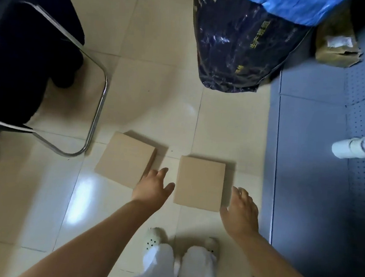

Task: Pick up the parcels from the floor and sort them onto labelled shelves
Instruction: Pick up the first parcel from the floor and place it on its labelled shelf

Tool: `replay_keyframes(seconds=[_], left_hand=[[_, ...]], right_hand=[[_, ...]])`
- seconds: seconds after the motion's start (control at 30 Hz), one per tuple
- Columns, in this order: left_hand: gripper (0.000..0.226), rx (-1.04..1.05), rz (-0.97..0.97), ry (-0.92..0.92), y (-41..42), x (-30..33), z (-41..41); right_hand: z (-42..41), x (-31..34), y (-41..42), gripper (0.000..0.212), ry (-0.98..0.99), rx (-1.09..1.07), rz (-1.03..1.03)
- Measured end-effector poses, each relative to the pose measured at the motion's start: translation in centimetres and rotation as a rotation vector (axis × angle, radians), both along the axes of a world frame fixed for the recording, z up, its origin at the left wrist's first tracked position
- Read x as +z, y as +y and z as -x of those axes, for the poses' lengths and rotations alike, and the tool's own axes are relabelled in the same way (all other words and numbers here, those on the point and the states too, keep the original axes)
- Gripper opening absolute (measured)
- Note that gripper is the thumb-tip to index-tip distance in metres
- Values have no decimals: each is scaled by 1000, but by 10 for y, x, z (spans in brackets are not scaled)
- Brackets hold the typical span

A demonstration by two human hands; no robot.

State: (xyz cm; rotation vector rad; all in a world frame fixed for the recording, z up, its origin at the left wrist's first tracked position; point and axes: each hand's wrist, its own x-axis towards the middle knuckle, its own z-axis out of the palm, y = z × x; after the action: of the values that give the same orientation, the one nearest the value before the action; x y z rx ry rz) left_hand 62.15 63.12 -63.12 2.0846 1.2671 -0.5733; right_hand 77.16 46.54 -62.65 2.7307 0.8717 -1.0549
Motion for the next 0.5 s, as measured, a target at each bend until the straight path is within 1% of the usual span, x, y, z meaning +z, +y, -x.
replay_keyframes(seconds=[0.3,0.4,0.5], left_hand=[[58,37,87,107,-6,-216,-32],[61,94,139,109,-8,-269,-42],[66,129,171,102,-10,-307,-47]], right_hand=[[-34,-205,-1,61,65,-158,7],[-40,-259,-1,64,94,-187,4],[-44,-298,1,69,127,-236,14]])
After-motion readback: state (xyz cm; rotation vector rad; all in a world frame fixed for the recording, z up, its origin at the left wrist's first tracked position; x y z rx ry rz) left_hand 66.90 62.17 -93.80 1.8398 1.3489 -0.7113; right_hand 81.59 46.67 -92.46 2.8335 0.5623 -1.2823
